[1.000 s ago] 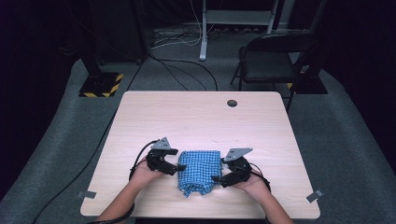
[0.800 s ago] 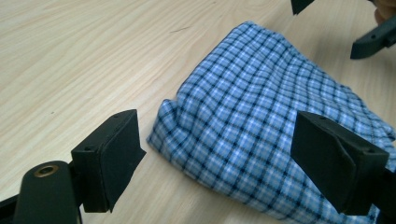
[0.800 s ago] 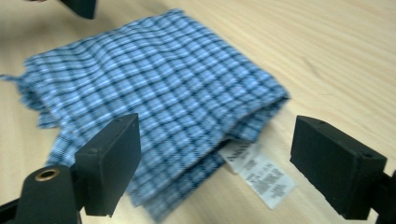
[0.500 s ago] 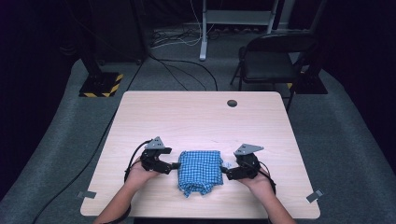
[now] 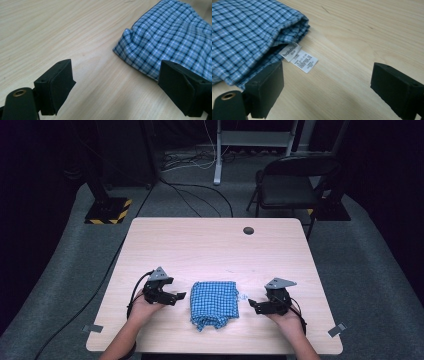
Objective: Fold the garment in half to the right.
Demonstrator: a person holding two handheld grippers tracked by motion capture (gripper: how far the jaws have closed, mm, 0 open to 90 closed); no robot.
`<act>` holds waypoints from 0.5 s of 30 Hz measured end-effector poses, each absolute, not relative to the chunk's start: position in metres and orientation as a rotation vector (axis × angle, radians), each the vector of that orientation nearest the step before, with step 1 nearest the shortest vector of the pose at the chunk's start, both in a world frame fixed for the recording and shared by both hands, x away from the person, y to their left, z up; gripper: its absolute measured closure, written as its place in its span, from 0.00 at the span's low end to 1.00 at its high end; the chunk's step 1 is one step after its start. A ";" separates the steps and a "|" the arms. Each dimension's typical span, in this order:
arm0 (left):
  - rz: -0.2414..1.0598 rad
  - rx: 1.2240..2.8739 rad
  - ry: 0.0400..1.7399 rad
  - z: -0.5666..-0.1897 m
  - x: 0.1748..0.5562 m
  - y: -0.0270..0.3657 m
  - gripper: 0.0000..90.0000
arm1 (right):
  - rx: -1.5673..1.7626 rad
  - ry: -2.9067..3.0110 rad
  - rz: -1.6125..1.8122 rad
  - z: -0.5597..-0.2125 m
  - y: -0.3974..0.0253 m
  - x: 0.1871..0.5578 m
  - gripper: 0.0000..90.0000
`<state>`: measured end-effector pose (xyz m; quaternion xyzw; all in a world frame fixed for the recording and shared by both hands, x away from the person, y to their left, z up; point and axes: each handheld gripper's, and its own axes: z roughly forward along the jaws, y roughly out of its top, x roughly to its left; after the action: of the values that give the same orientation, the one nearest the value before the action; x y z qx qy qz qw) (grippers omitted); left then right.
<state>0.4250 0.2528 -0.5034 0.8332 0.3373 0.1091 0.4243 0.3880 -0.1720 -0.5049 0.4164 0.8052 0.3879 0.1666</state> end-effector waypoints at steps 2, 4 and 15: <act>0.280 2.088 0.850 -0.504 0.425 0.254 0.13 | 1.205 2.271 1.114 -0.506 -0.176 0.388 0.10; 0.283 2.090 0.856 -0.506 0.426 0.255 0.13 | 1.236 2.244 1.137 -0.508 -0.181 0.387 0.09; 0.293 2.086 0.923 -0.512 0.431 0.266 0.13 | 1.288 2.181 1.097 -0.517 -0.200 0.388 0.08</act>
<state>0.4308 0.2660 -0.5123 0.8278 0.3663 0.1161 0.4087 0.3877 -0.1997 -0.5170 0.4583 0.7757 0.3903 0.1894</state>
